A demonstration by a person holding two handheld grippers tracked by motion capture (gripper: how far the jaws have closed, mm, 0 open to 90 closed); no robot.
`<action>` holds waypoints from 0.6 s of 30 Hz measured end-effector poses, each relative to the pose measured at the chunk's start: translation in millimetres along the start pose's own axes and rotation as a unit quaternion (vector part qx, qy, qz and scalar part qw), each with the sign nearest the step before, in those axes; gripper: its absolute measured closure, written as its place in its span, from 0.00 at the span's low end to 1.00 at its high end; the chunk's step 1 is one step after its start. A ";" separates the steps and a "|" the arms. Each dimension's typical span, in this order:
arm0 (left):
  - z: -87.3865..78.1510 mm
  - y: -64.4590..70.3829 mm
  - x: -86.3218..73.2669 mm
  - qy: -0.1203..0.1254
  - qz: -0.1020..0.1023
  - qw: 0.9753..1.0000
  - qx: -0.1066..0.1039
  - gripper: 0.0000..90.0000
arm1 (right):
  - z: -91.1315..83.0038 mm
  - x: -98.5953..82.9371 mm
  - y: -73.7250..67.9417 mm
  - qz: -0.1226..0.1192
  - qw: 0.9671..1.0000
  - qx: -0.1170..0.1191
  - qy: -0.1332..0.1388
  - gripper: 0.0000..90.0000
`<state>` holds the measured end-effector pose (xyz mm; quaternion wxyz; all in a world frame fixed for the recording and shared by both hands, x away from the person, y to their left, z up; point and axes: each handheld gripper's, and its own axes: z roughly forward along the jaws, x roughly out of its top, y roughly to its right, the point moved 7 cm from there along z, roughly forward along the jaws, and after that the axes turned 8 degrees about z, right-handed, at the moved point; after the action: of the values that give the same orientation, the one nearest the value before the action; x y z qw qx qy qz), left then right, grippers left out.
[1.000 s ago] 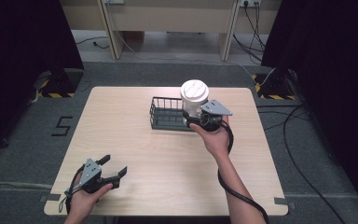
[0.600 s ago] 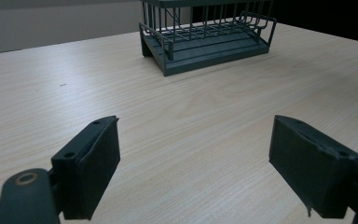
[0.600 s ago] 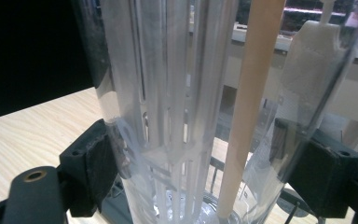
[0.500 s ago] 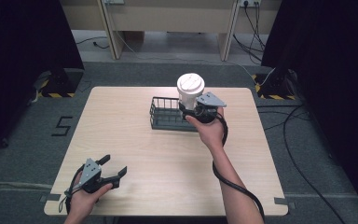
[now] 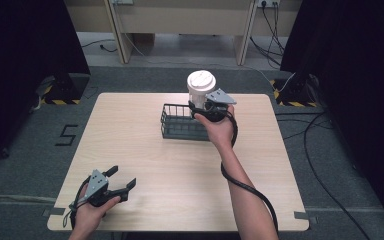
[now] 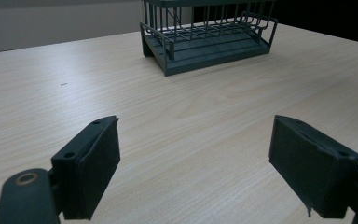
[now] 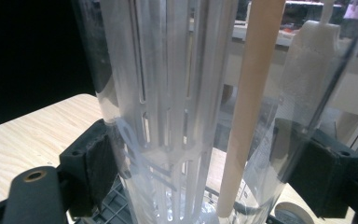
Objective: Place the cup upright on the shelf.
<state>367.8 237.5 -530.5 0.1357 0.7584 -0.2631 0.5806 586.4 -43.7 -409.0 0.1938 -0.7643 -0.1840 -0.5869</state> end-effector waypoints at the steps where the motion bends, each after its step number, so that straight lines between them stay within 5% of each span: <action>1: 0.0 0.0 0.0 0.000 0.000 1.000 0.000 0.17 | 2.4 -0.4 0.3 0.000 1.000 -0.001 0.000 0.21; 18: 0.1 0.2 0.2 0.001 -0.002 1.000 -0.002 0.17 | 29.8 -28.9 2.5 0.010 0.999 -0.014 -0.038 0.20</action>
<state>367.7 237.2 -530.4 0.1382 0.7578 -0.2626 0.5811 605.3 -32.2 -444.3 0.1819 -0.7905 -0.1749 -0.5581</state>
